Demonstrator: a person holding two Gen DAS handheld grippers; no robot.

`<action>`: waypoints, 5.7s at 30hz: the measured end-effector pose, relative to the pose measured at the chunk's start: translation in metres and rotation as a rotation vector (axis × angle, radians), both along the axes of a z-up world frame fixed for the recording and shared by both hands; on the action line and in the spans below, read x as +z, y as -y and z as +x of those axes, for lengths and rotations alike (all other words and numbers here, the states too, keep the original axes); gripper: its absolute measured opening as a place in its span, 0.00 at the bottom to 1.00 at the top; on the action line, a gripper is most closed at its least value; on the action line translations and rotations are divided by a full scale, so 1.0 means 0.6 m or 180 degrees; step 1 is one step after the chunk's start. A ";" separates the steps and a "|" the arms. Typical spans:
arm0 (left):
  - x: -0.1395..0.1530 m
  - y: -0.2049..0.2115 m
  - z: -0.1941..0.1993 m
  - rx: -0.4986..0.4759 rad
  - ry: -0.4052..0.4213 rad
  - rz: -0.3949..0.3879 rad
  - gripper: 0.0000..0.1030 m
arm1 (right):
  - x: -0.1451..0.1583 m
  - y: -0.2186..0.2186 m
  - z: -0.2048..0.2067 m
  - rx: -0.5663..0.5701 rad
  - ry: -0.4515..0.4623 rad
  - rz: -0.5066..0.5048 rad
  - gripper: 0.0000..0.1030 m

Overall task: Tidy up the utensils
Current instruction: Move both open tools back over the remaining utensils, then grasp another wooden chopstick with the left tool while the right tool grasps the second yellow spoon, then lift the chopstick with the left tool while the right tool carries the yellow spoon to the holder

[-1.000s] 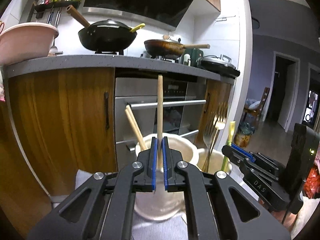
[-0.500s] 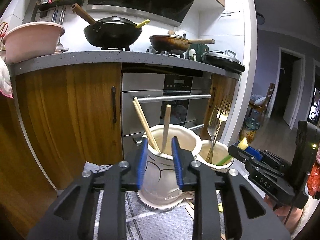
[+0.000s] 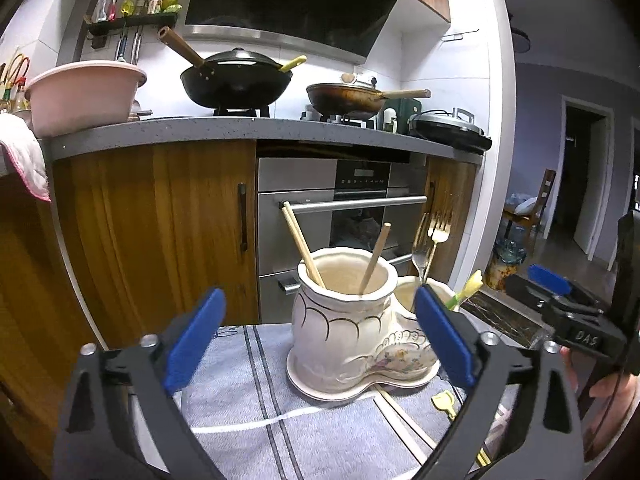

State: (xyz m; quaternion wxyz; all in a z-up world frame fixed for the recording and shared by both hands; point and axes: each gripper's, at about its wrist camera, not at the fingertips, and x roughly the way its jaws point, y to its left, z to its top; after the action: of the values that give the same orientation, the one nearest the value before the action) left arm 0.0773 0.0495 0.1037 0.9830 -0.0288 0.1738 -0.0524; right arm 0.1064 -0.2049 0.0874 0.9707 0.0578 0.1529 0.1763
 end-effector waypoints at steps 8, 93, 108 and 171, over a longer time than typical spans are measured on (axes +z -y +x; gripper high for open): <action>0.007 0.006 -0.028 -0.0028 0.0006 0.0027 0.95 | 0.016 0.015 -0.031 -0.0186 0.0137 -0.0214 0.95; -0.211 0.140 0.050 -0.0662 -0.1992 0.0634 0.18 | -0.180 -0.102 0.011 0.0595 -0.1808 -0.1129 0.24; -0.219 0.156 0.074 -0.0754 -0.1995 0.0831 0.06 | -0.179 -0.099 0.016 0.0718 -0.1767 -0.1175 0.10; 0.037 0.000 0.176 -0.0196 0.0862 -0.0501 0.06 | -0.023 -0.112 0.158 0.0480 0.0390 0.0322 0.10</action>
State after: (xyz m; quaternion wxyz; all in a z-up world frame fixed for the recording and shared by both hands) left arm 0.1832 0.0495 0.1261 0.9901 -0.0930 0.0358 -0.0993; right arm 0.2010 -0.1374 0.0734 0.9580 0.0841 0.0881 0.2596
